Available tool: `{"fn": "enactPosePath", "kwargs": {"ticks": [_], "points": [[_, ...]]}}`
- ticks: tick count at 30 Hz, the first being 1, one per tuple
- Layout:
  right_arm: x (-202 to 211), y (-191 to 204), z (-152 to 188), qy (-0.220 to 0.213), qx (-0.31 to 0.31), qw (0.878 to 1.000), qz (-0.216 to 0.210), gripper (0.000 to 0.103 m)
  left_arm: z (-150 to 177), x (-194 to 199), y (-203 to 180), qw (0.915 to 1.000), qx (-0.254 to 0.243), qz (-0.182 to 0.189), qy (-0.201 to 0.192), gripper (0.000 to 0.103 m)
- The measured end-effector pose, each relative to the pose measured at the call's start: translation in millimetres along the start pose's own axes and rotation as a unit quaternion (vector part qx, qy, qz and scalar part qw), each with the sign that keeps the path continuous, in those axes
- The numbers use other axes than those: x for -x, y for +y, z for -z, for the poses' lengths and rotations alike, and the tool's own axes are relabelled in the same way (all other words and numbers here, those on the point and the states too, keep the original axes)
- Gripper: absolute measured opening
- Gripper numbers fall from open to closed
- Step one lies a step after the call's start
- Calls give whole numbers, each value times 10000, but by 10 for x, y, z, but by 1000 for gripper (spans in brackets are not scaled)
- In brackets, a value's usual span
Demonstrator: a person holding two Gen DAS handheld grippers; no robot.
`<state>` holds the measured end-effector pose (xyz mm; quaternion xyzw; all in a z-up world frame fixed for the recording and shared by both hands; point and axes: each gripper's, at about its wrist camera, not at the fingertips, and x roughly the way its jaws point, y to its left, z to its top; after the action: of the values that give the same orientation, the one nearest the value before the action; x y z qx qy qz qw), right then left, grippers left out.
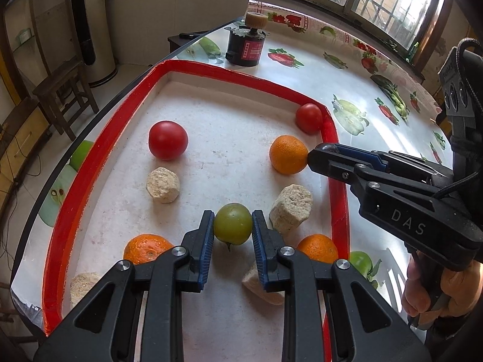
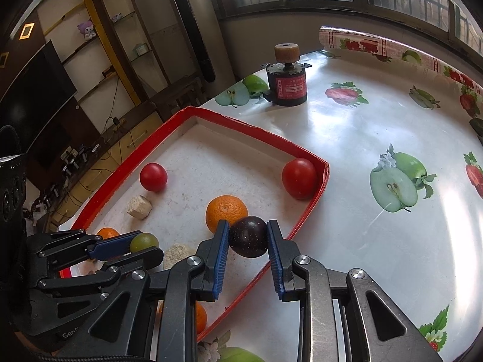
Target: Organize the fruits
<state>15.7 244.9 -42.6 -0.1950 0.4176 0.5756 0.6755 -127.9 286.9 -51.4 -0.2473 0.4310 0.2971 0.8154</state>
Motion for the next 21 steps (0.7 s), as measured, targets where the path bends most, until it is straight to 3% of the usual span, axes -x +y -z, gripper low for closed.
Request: {"fn": "enactPosePath", "kwargs": {"ticks": [16, 18, 21], "points": [[16, 30, 10, 10, 45, 10000, -73, 33, 72, 23, 31, 9999, 119, -54, 53, 23], [40, 44, 18, -10, 77, 9999, -81, 36, 99, 63, 46, 9999, 137, -50, 26, 25], [74, 63, 34, -43, 136, 9999, -95, 42, 135, 166, 61, 9998, 169, -54, -81, 38]]}}
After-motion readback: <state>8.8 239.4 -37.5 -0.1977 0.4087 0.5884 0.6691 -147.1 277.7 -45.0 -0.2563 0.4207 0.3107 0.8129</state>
